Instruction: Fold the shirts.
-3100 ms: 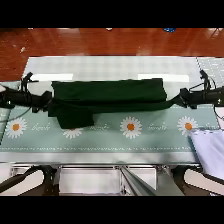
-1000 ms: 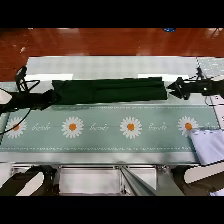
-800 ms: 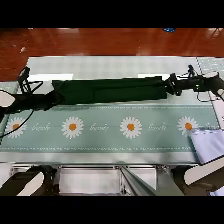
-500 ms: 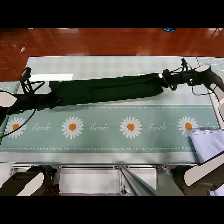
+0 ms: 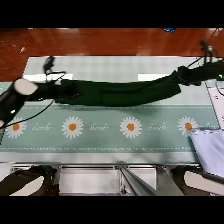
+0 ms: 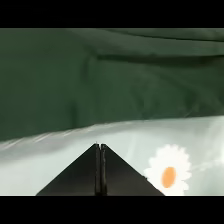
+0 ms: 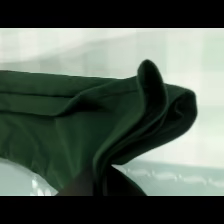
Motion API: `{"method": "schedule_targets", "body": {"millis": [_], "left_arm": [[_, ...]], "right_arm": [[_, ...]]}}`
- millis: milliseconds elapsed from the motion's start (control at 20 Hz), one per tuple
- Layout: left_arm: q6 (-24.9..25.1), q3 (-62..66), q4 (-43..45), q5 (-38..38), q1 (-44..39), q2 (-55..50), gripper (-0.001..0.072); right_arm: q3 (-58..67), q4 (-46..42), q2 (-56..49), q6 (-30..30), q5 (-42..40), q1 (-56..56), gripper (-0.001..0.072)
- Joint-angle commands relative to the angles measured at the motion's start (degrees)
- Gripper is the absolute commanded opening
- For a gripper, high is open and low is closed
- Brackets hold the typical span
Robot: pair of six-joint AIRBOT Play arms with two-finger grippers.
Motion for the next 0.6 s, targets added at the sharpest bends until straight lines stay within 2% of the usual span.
{"method": "schedule_targets", "body": {"millis": [0,250,450,550], "left_arm": [[0.15,11.39,-0.20,-0.07,-10.40,-12.24,0.0020],[-3.10,32.04,-0.20,-9.03,-23.45,-32.87,0.0020],[-6.36,42.25,-1.16,-14.08,-31.89,-43.67,0.0020],[-6.08,44.41,-5.90,-14.08,-34.56,-46.56,0.0020]], "right_arm": [[-9.44,-1.57,16.63,0.04,1.07,0.02,0.0024],[-13.90,1.03,32.04,2.91,5.35,0.02,0.0024],[-13.90,3.15,36.30,3.98,6.21,0.02,0.0024],[-13.90,4.48,36.28,3.93,6.69,0.02,0.0024]]}}
